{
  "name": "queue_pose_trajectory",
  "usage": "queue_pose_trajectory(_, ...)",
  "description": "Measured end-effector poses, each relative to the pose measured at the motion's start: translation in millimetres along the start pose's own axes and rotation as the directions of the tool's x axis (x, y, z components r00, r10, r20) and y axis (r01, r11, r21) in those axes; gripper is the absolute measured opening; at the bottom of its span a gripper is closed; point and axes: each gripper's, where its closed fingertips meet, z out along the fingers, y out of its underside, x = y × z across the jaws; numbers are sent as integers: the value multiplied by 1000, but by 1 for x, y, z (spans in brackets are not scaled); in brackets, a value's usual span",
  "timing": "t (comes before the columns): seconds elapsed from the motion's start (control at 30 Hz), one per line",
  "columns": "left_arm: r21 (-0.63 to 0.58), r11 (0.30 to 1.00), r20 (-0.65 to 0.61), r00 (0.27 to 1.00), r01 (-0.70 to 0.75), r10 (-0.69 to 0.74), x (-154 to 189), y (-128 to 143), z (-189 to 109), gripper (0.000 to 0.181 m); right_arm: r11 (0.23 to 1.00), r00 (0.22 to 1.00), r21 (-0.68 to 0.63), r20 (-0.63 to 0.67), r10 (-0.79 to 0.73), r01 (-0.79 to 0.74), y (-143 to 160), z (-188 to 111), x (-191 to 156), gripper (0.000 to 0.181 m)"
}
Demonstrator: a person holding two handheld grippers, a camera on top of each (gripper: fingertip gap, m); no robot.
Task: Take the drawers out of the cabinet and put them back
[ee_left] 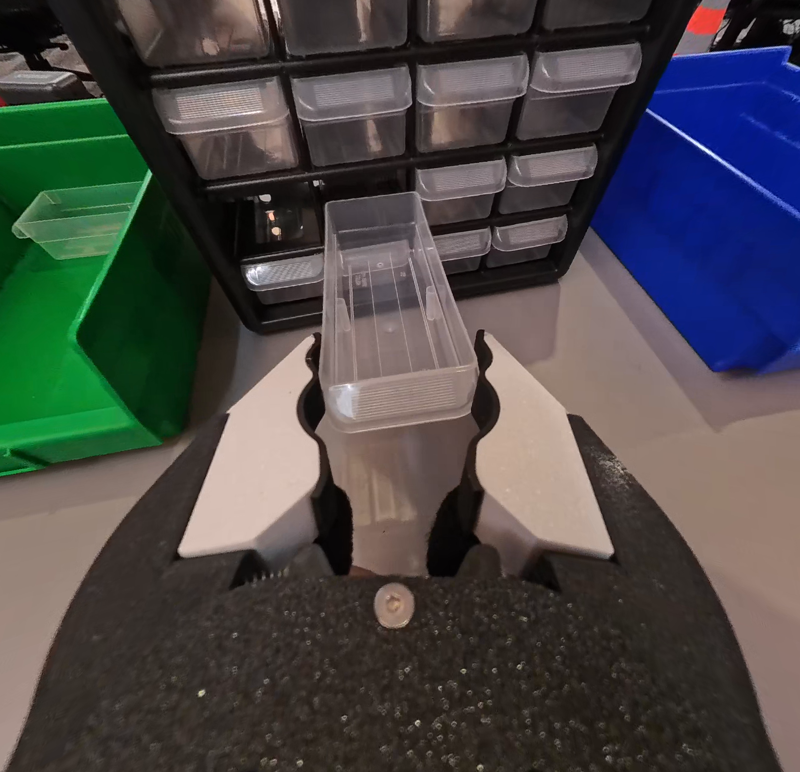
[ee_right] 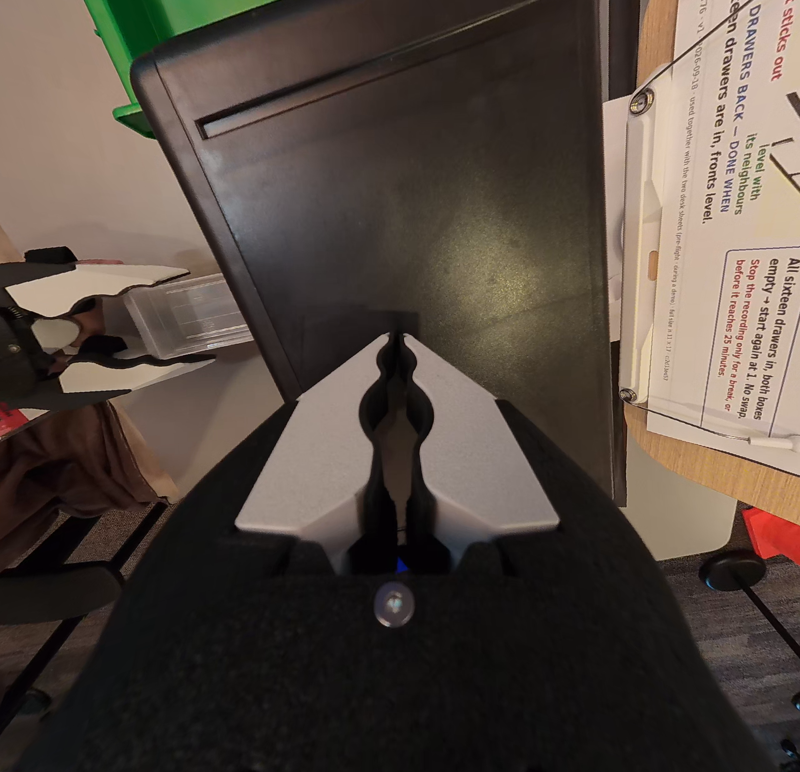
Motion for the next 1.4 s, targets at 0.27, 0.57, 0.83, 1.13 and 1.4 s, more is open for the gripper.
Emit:
queue_pose_trajectory(0.27,34,999,16,1000,-3,2,-2,-9,1,68,1000,1000,-1,5,2,-2,0,0,0,0)
queue_pose_trajectory(0.57,72,997,32,999,-13,11,-3,-11,8,68,1000,1000,-6,8,2,-2,0,0,0,0)
queue_pose_trajectory(0.83,76,997,61,998,-24,19,-7,-16,36,68,1000,1000,-26,4,-1,1,0,0,0,0)
queue_pose_trajectory(1.13,88,996,18,1000,10,-12,-5,-27,72,75,999,1000,-51,-2,-15,15,0,0,0,0)
queue_pose_trajectory(1.4,143,983,-10,994,111,-111,-4,-12,30,41,999,1000,-42,1,-9,9,0,0,0,0)
